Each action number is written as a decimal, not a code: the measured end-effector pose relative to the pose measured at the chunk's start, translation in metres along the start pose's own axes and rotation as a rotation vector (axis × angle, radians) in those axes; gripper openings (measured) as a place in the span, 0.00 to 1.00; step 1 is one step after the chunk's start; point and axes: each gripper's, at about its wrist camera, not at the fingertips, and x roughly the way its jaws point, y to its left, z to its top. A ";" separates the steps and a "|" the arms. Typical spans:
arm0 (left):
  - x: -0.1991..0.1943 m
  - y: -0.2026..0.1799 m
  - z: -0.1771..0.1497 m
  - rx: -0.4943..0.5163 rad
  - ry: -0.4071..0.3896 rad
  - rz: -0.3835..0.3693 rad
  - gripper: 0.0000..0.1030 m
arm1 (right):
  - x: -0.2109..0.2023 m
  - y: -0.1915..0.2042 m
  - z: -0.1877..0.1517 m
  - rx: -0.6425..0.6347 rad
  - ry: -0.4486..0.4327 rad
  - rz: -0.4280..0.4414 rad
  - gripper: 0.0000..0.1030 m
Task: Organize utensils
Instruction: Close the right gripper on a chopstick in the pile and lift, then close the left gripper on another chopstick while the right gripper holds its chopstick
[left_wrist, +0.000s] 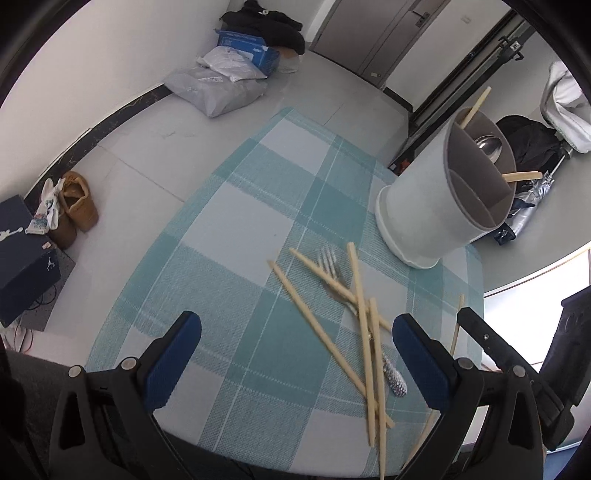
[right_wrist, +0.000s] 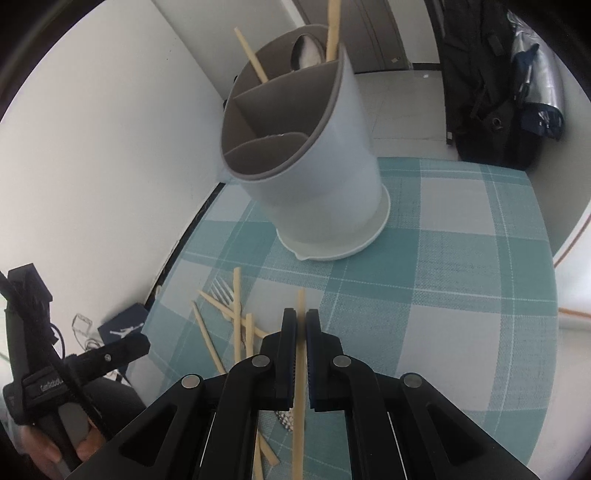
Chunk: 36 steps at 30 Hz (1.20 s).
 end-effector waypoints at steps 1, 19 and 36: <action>0.002 -0.006 0.005 0.028 0.014 -0.013 0.99 | -0.001 -0.004 -0.002 0.016 -0.012 0.007 0.04; 0.071 -0.061 0.044 0.204 0.310 0.034 0.55 | -0.037 -0.021 0.015 0.102 -0.160 0.053 0.04; 0.092 -0.072 0.036 0.211 0.292 0.271 0.18 | -0.044 -0.016 0.012 0.097 -0.173 0.075 0.04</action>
